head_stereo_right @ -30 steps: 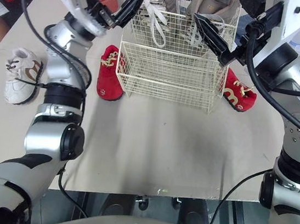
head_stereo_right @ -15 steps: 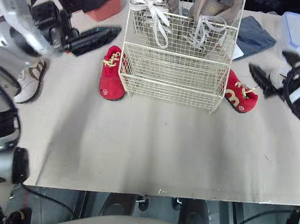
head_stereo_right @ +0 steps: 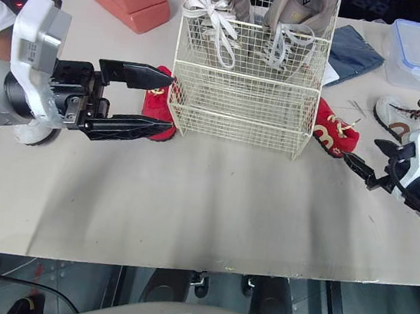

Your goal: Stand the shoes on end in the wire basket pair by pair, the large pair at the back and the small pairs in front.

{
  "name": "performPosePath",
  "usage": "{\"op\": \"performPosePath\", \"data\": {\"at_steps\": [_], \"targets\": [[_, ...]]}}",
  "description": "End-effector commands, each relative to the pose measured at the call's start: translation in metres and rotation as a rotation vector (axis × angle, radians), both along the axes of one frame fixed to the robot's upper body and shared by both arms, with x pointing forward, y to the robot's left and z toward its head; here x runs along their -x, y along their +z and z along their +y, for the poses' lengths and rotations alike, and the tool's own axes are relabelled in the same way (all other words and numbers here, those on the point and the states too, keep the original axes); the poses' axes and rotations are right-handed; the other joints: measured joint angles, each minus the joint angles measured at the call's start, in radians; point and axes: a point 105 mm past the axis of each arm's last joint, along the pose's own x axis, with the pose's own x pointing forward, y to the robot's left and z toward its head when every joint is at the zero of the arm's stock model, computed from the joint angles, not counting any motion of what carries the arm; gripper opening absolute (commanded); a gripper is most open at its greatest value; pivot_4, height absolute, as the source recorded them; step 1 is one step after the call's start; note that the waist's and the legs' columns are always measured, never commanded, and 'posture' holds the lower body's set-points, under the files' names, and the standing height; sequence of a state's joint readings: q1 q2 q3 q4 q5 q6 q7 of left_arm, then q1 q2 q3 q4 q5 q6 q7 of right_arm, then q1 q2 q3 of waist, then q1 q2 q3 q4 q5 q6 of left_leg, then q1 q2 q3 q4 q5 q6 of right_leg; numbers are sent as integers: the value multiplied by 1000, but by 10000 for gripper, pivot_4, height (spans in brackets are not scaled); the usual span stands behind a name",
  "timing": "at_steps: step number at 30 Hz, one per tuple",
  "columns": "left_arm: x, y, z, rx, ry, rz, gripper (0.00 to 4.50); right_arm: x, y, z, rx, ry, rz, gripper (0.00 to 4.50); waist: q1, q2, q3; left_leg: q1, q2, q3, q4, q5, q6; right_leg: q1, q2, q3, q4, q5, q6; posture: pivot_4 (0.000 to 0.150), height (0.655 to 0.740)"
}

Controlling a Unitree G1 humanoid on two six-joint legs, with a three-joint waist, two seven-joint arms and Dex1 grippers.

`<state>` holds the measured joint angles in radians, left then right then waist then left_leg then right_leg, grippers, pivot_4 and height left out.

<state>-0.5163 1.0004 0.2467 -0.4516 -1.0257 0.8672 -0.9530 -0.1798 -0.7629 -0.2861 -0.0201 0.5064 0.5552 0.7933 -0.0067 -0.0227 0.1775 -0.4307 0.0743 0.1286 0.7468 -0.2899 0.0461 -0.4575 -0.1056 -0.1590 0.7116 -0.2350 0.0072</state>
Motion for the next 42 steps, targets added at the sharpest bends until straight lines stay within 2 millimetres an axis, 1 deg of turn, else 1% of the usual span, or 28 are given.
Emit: {"op": "performPosePath", "data": {"at_steps": [1,7,12,15,17,18,22,23,25,27,29,33,35,38,39,42], "targets": [[4,11,-1,-39,13,-61,44487,-5,7,4,13,50,-45,45000,-2,1,0,0,0,0,0,0,0,0,0,0,0,0,0,1500,6860],[7,13,-2,-37,3,-61,44487,-14,9,13,-19,80,-71,45000,-1,1,0,0,0,1,0,0,0,0,0,1,0,0,0,1500,6860],[6,11,0,-50,4,-61,44487,-23,5,12,-5,68,-79,45000,-1,1,0,0,0,1,0,0,0,0,0,1,0,0,0,1500,6860],[4,11,1,-47,3,-63,45000,-28,5,13,-3,68,-87,36877,-1,1,0,0,0,1,0,0,0,0,0,1,0,0,0,1500,6860],[4,9,1,-43,1,-58,45000,-30,5,13,6,66,-96,27631,-3,1,0,0,0,1,0,0,0,0,0,1,0,0,0,1500,6860],[4,8,1,-42,-1,-54,45000,-31,5,12,13,64,-99,22035,-5,1,1,0,0,1,0,0,0,0,0,1,0,0,0,1500,6860],[4,5,3,-51,3,-42,45000,-29,1,10,29,52,-111,4092,-4,1,1,0,0,1,0,0,0,0,0,1,0,0,0,1500,6860],[5,5,4,-57,3,-39,45000,-28,0,9,27,42,-114,225,-4,1,1,0,0,1,0,0,0,0,0,1,0,0,0,1500,6860],[6,6,4,-64,7,-39,45000,-25,2,4,33,18,-137,225,-2,1,1,0,0,1,0,0,0,0,0,1,0,0,0,1500,6860],[6,6,4,-66,14,-38,45000,-24,10,-1,43,-8,-170,225,3,1,1,0,0,1,0,0,0,0,-1,1,0,0,0,1500,6860],[6,4,3,-68,16,-36,45000,-24,24,-11,69,-48,-220,225,3,1,1,0,0,1,0,0,0,0,-1,1,0,0,0,1500,6860],[5,4,1,-57,18,-45,45000,-28,58,-32,99,-142,-342,225,4,3,2,-1,0,1,0,0,0,-1,-1,1,0,0,0,1500,6860],[4,4,1,-54,17,-53,45000,-28,78,-40,109,-168,-410,225,3,4,2,0,0,1,0,0,0,-1,-1,1,0,0,0,1500,6860],[1,5,3,-51,15,-66,45000,-23,113,-44,102,-167,-527,225,-2,5,3,0,0,1,0,0,0,-1,0,1,0,0,0,1500,6860],[1,5,3,-50,13,-70,45000,-22,120,-44,98,-162,-551,225,-3,5,3,0,0,1,0,0,0,-1,0,1,0,0,0,1500,6860],[-1,6,4,-50,8,-86,45000,-15,158,-39,72,-132,-688,225,-4,5,3,0,0,1,0,0,0,-1,0,1,0,0,0,1500,6860]]}}
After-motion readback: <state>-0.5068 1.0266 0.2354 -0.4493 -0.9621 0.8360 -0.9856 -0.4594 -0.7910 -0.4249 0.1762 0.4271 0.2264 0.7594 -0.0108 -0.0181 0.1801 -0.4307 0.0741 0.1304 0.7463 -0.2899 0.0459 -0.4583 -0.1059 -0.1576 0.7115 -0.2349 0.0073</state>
